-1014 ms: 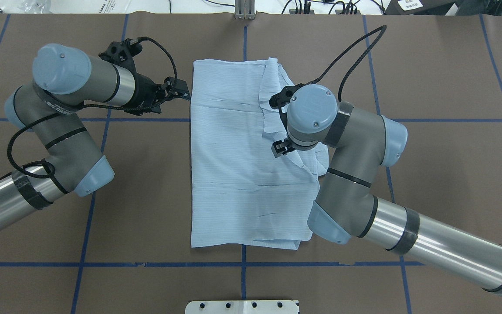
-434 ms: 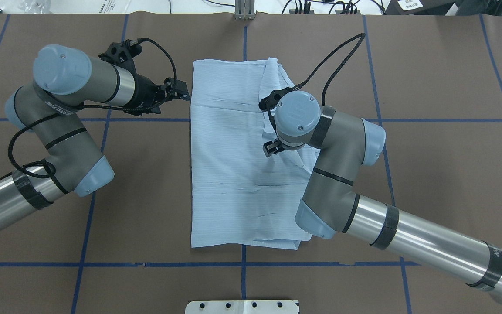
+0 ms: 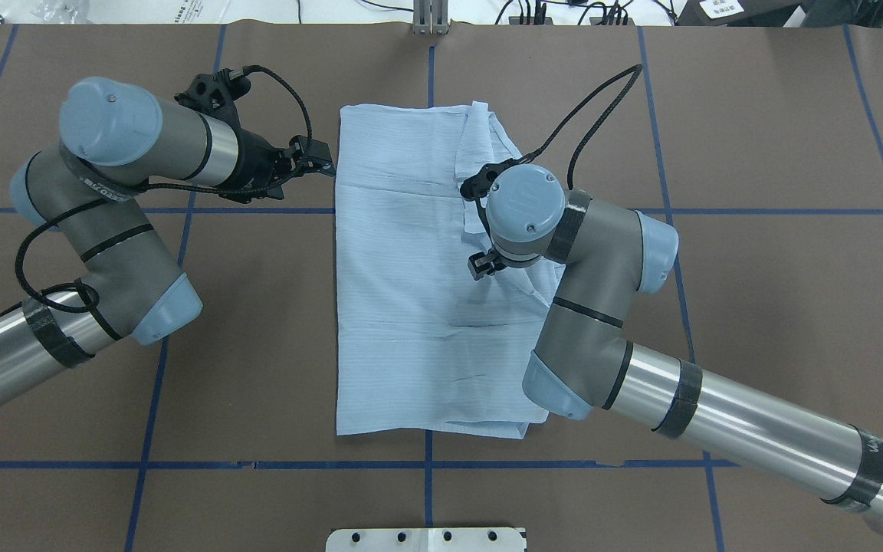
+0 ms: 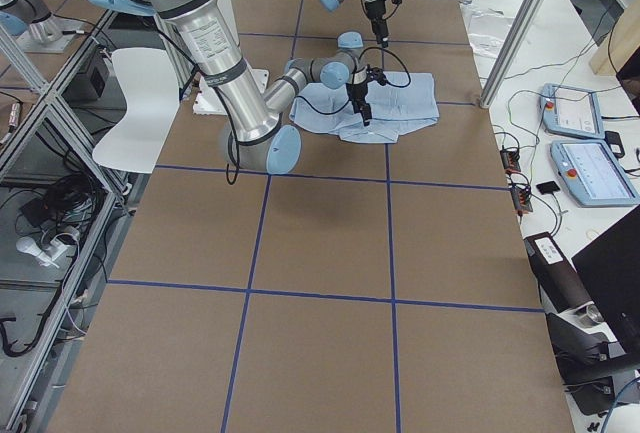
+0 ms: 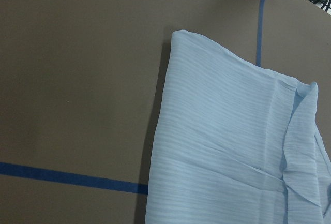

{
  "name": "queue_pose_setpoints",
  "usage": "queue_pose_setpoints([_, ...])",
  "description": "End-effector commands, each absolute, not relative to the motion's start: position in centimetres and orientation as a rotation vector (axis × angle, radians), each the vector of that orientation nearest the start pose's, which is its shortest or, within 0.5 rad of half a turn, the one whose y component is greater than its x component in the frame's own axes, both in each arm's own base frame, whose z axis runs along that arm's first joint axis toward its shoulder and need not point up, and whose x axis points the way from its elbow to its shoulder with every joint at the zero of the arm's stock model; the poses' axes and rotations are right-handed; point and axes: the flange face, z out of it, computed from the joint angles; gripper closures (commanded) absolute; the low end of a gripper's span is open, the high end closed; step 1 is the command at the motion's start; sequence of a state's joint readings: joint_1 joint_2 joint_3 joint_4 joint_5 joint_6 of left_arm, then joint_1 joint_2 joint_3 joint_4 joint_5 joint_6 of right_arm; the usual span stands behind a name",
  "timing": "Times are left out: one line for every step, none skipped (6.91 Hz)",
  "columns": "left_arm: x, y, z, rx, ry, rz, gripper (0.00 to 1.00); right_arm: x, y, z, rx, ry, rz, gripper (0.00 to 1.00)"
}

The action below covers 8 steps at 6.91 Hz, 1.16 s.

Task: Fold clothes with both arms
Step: 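Move the right gripper to the shirt's far corner beside the collar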

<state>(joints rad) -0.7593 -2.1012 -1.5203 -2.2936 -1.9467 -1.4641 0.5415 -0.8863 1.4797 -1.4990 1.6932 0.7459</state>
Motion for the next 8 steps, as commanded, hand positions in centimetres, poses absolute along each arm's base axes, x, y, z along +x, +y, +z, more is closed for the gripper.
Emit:
queue_pose_setpoints([43.0, -54.2, 28.8, 0.2, 1.222, -0.342, 0.0, -55.8, -49.3, 29.7, 0.327, -0.569, -0.321, 0.0])
queue_pose_setpoints([43.1, -54.2, 28.7, 0.2, 1.223, -0.343, 0.0, -54.8, -50.1, 30.9, 0.323, -0.554, -0.315, 0.0])
queue_pose_setpoints([43.1, -54.2, 28.5, 0.202, 1.226, -0.342, 0.0, -53.6, -50.9, 32.4, 0.316, -0.535, -0.303, 0.0])
queue_pose_setpoints([43.1, -54.2, 28.5, 0.201, 1.224, -0.343, 0.0, -51.8, -52.4, 33.6, 0.322, -0.511, -0.317, 0.0])
queue_pose_setpoints([43.2, -54.2, 28.5, 0.201, 1.226, -0.341, 0.0, -47.8, -54.5, 36.3, 0.293, -0.509, -0.322, 0.0])
queue_pose_setpoints([43.2, -54.2, 28.3, 0.201, 1.227, -0.342, 0.0, -43.9, -55.6, 37.9, 0.294, -0.506, -0.339, 0.0])
queue_pose_setpoints([43.4, -53.8, 28.2, 0.197, 1.231, -0.337, 0.0, -42.4, -55.8, 37.8, 0.303, -0.513, -0.351, 0.0])
queue_pose_setpoints([43.5, -53.9, 27.8, 0.201, 1.236, -0.334, 0.0, -42.1, -55.9, 36.5, 0.307, -0.548, -0.354, 0.0])
